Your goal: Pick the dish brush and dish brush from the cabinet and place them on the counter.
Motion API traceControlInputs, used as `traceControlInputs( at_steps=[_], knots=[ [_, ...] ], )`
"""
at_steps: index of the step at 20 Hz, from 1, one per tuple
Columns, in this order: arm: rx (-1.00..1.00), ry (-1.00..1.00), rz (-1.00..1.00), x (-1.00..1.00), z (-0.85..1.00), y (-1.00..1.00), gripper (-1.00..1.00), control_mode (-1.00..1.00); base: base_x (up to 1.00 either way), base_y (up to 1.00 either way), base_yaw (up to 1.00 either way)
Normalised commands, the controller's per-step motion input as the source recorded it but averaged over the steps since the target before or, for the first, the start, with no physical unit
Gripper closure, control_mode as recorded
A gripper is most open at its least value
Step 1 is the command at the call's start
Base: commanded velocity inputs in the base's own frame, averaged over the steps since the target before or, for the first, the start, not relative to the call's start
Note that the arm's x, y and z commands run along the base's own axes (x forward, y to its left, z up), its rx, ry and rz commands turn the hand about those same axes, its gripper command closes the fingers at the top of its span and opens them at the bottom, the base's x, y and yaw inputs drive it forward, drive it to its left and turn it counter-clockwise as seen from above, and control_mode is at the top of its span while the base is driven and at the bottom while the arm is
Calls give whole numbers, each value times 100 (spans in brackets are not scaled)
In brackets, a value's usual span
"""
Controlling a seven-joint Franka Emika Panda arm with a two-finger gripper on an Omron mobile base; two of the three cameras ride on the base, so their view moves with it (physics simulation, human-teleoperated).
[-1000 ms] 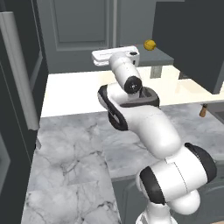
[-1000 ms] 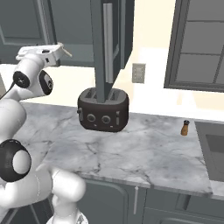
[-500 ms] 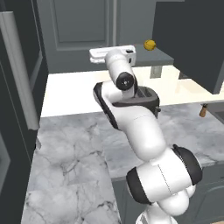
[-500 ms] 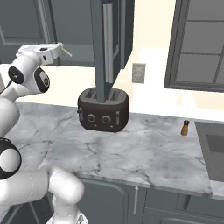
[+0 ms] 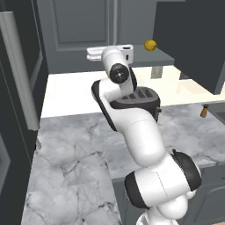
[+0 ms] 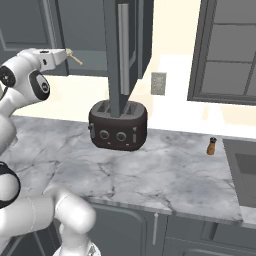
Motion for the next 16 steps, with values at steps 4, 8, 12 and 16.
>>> traceControlInputs(
  at_steps=[4, 8, 12, 16],
  knots=[
    [9, 5, 9, 39, -7, -17, 100, -100, 0, 0, 0],
    [11, 0, 11, 20, -2, -26, 100, -100, 0, 0, 0],
    [3, 0, 6, 1, 0, -14, 100, -100, 0, 0, 0],
    [0, 0, 0, 0, 0, 0, 100, -100, 0, 0, 0]
  ],
)
